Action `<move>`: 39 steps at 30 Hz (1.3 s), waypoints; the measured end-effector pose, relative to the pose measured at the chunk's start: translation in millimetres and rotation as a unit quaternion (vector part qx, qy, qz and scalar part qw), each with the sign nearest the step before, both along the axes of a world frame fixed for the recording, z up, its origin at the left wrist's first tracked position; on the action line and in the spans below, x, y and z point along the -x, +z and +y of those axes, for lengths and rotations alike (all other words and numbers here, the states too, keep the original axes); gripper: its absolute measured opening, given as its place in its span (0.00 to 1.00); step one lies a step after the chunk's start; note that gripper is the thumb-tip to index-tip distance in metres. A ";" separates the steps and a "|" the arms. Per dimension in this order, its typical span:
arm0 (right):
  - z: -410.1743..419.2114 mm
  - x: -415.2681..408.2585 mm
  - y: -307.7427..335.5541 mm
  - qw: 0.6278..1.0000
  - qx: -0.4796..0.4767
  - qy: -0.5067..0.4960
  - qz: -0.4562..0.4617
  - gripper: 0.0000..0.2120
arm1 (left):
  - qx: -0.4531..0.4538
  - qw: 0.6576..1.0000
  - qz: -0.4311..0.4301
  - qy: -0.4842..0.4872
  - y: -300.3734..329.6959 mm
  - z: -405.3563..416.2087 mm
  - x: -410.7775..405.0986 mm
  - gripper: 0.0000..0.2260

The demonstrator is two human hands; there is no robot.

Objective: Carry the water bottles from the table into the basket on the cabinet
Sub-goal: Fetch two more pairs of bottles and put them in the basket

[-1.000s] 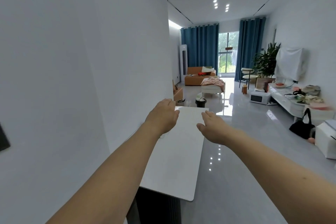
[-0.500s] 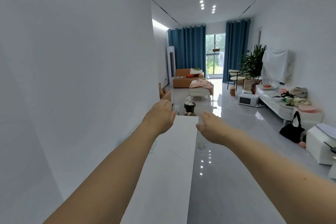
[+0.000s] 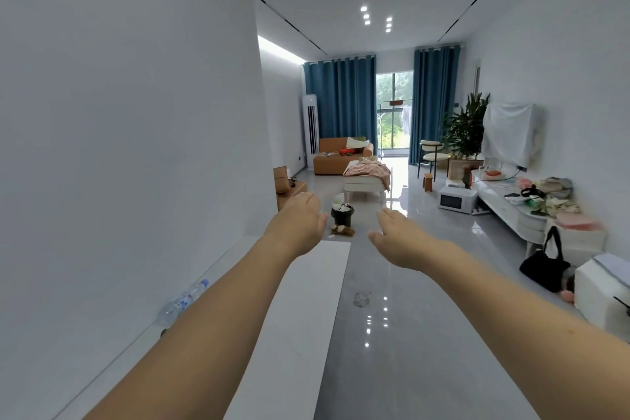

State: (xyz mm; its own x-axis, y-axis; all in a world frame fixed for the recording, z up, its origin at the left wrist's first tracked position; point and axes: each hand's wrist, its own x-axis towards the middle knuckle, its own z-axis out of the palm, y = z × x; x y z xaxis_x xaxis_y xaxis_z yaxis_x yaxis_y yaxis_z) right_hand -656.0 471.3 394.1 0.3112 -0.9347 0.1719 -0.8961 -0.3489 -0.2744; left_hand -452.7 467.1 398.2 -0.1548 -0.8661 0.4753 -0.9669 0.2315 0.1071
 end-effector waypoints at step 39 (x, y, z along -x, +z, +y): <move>-525.1 -134.2 -8.5 0.997 -0.018 0.071 0.016 0.14 | -0.023 0.991 0.008 0.129 -15.2 -463.9 -120.4 0.20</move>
State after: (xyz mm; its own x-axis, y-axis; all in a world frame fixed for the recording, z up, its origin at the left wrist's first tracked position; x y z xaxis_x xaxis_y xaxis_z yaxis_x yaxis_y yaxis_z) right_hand -521.8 -53.8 385.7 0.4458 -0.8862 0.1261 -0.8468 -0.4632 -0.2614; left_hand -332.3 3.2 383.0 0.0826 -0.8968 0.4347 -0.9914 -0.0294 0.1277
